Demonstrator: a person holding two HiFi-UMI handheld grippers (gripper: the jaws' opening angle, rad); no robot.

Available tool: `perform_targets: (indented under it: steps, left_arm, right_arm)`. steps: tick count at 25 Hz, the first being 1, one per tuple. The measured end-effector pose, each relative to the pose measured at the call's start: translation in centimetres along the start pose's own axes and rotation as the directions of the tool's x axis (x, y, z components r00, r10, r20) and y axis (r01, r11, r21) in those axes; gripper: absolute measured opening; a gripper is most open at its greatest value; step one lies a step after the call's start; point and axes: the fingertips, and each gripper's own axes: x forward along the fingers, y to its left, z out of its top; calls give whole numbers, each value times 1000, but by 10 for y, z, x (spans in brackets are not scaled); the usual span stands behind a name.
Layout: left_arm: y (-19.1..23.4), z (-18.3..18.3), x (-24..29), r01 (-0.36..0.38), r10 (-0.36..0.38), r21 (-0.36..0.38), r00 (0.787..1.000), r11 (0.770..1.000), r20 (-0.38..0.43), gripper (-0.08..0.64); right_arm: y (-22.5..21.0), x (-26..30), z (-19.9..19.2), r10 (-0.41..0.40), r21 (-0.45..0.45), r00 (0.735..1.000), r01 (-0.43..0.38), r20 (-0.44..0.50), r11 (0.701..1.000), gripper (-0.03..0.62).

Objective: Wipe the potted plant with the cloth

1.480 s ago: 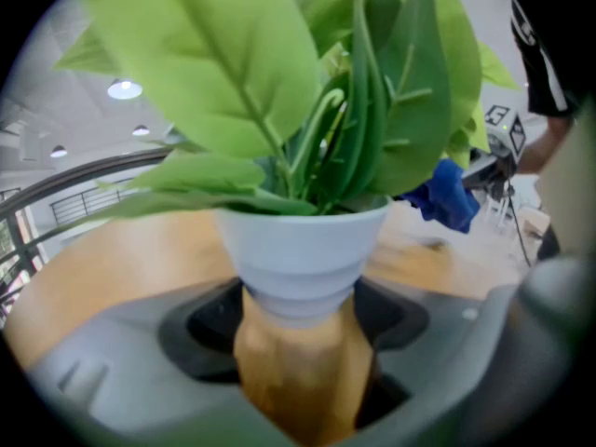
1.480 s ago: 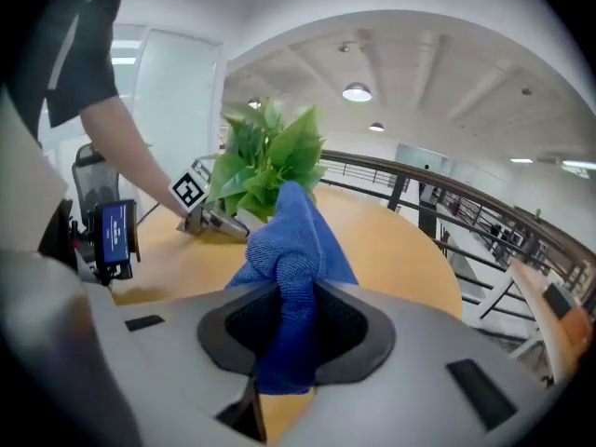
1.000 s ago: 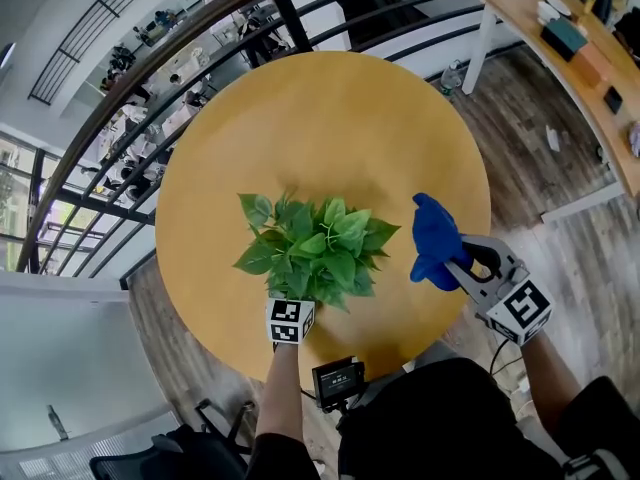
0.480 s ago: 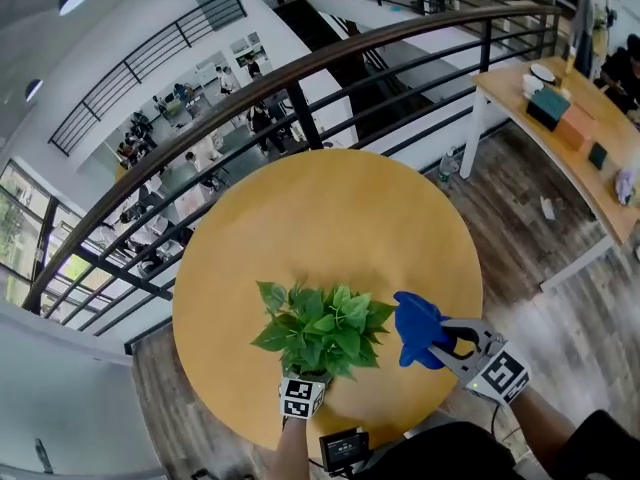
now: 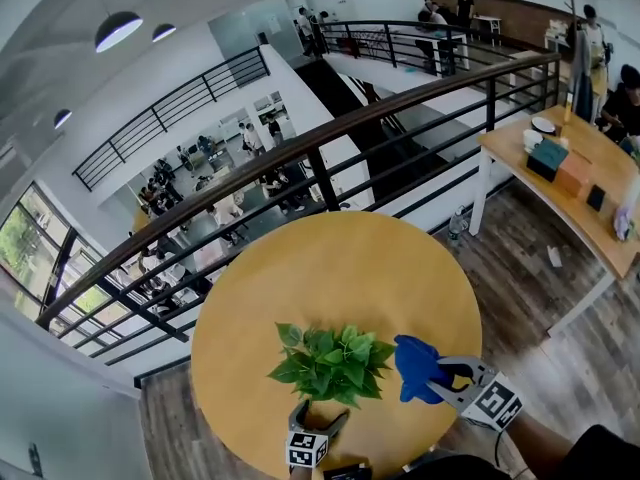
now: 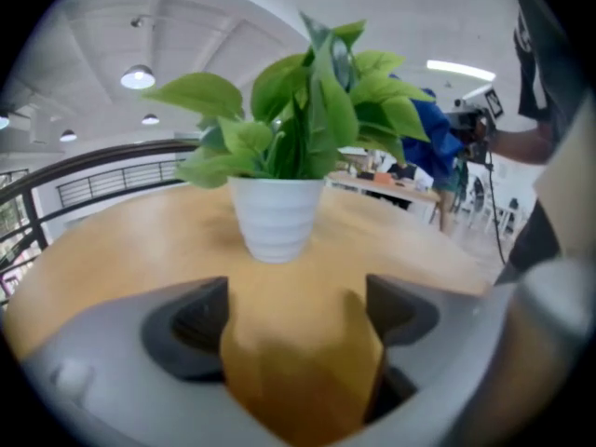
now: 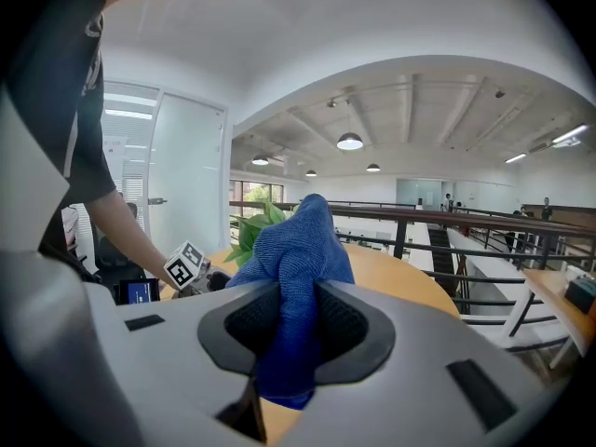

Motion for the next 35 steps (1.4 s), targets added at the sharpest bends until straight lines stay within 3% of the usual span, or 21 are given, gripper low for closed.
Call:
perform_targets:
  steps: [6, 8, 11, 13, 16, 21, 28, 31, 35]
  left_arm:
    - [6, -14, -54, -105, 120, -155, 989, 982, 90, 445]
    - [18, -10, -85, -183, 222, -231, 963, 956, 155, 445]
    - [26, 13, -139, -281, 353, -296, 908, 913, 227, 422]
    - [21, 35, -174, -322, 406, -309, 875, 895, 263, 302]
    - [7, 72, -225, -371, 461, -309, 831, 876, 312, -6]
    - [-28, 122, -290, -432, 515, -286, 770, 855, 376, -5]
    - [-70, 171, -318, -476, 531, -237, 733, 847, 425, -5]
    - [-74, 183, -326, -517, 563, -230, 709, 825, 425, -5]
    - [-86, 181, -328, -544, 586, -225, 707, 808, 396, -5]
  right_arm:
    - [7, -13, 13, -23, 22, 1000, 23, 6, 999, 103]
    - [12, -18, 23, -44, 17, 999, 44, 25, 999, 103]
    - [30, -24, 46, -71, 20, 996, 70, 53, 997, 102]
    - [47, -30, 65, -82, 40, 994, 79, 79, 996, 103]
    - [78, -40, 92, -85, 88, 989, 75, 121, 993, 103]
    - [129, -55, 116, -94, 94, 983, 79, 160, 992, 103]
    - [139, -61, 115, -86, 109, 986, 71, 142, 992, 103]
    - [134, -66, 118, -58, 93, 987, 45, 151, 995, 103]
    - [130, -78, 114, -36, 77, 987, 24, 156, 997, 103]
